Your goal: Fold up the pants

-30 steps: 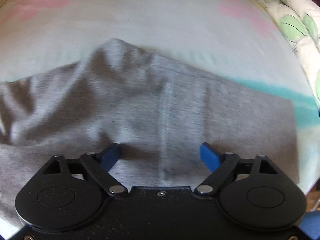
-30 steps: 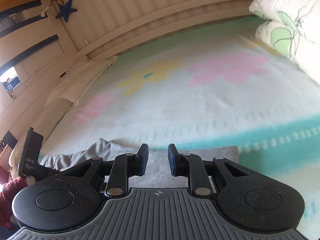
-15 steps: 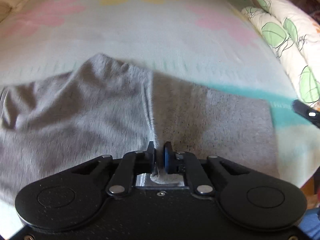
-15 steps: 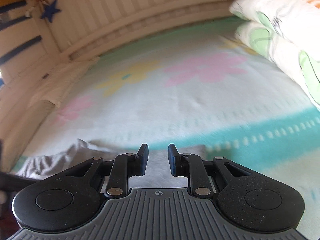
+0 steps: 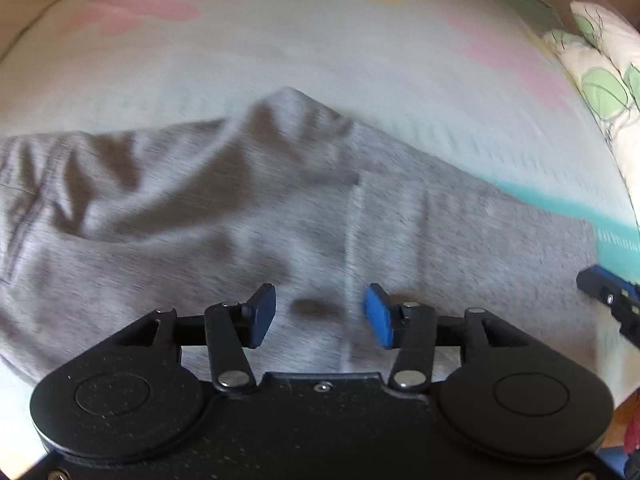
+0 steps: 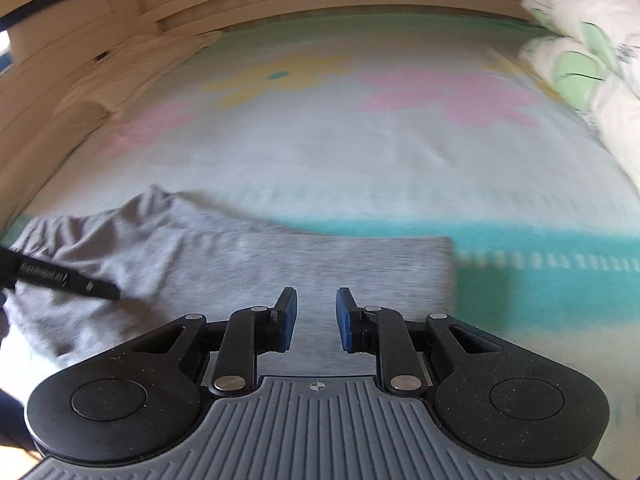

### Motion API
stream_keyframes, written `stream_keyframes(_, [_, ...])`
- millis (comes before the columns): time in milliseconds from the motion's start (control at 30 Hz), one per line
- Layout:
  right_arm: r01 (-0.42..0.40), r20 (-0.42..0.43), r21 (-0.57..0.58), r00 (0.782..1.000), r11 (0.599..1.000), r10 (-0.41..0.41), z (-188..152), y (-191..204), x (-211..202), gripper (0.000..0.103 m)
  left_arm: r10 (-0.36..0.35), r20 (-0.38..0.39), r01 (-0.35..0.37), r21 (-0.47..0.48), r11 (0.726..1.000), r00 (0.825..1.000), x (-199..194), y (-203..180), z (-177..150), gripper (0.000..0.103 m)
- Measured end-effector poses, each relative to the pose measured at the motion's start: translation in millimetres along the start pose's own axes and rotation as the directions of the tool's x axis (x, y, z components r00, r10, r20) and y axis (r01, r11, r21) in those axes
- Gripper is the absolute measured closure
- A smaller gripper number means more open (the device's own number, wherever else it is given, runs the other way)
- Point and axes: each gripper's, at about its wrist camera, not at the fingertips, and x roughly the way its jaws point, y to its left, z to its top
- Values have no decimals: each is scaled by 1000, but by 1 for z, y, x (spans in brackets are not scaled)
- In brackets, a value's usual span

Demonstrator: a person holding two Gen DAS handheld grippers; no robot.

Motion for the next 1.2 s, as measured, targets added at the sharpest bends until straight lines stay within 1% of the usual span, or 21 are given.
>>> stream_keyframes(67, [-31,1,-29,1000,999,31,3,16,3,82,36,50,-37,11,999,998,-11,8,0,47])
stream_keyframes(167, [-86,3,-89,996,992,87,10,46,8,82,100,118,-101,5,995,988,-25,28,1,45])
stream_keyframes(267, [-128,-10,-168,992,977,129,13,79,17,82,158,164,-148,-74,986,974,-42,65,1,44])
stream_keyframes(367, [-165,-52,-225,986,960,158,12,109,32,82,220,190,-187,-178,966,957,-59,111,-2,41])
stream_keyframes(467, [-164,-105,-287,985,944,140,5,132,50,82,283,195,-233,-245,941,939,-69,149,-10,38])
stream_keyframes(500, [-159,-133,-305,983,939,123,2,136,56,82,301,193,-245,-267,932,934,-71,161,-11,37])
stream_keyframes(533, [-156,-180,-320,978,934,102,-3,140,65,82,307,187,-247,-286,926,933,-72,172,-14,35])
stream_keyframes(567, [-150,-198,-342,977,928,84,-9,144,71,82,303,180,-240,-303,922,936,-72,182,-17,34])
stream_keyframes(600, [-139,-165,-369,983,919,82,-11,147,70,82,293,175,-228,-317,920,940,-72,190,-20,33])
stream_keyframes(667, [-125,-164,-405,984,906,63,-12,152,69,82,289,167,-220,-341,914,943,-68,201,-26,31])
stream_keyframes(733, [-127,-169,-391,984,911,65,-10,151,70,82,283,148,-215,-358,909,948,-59,207,-30,22])
stream_keyframes(833, [-135,-176,-357,981,924,75,-8,147,71,82,220,114,-159,-396,904,969,-49,216,-35,21])
stream_keyframes(867, [-136,-177,-353,981,926,77,-8,147,71,82,206,105,-144,-422,895,973,-46,219,-35,20])
stream_keyframes(933, [-137,-176,-351,981,926,78,-8,147,71,82,183,91,-119,-473,873,979,-36,225,-34,16])
stream_keyframes(967, [-137,-174,-353,982,926,79,-8,147,71,82,172,91,-106,-488,866,981,-33,227,-32,13])
stream_keyframes(1000, [-137,-173,-353,982,925,79,-9,147,71,82,164,96,-95,-497,862,982,-30,229,-30,9])
stream_keyframes(1033, [-138,-171,-352,982,926,82,-8,147,70,82,166,98,-96,-500,861,981,-26,230,-27,6])
stream_keyframes(1100, [-142,-169,-350,982,926,87,-9,147,69,82,182,110,-106,-493,864,977,-20,229,-21,5])
stream_keyframes(1167, [-148,-165,-350,982,925,95,-9,146,66,82,194,135,-102,-499,860,972,-18,230,-17,6])
stream_keyframes(1200, [-153,-166,-350,981,924,100,-9,146,64,82,194,156,-89,-511,855,969,-17,231,-16,16])
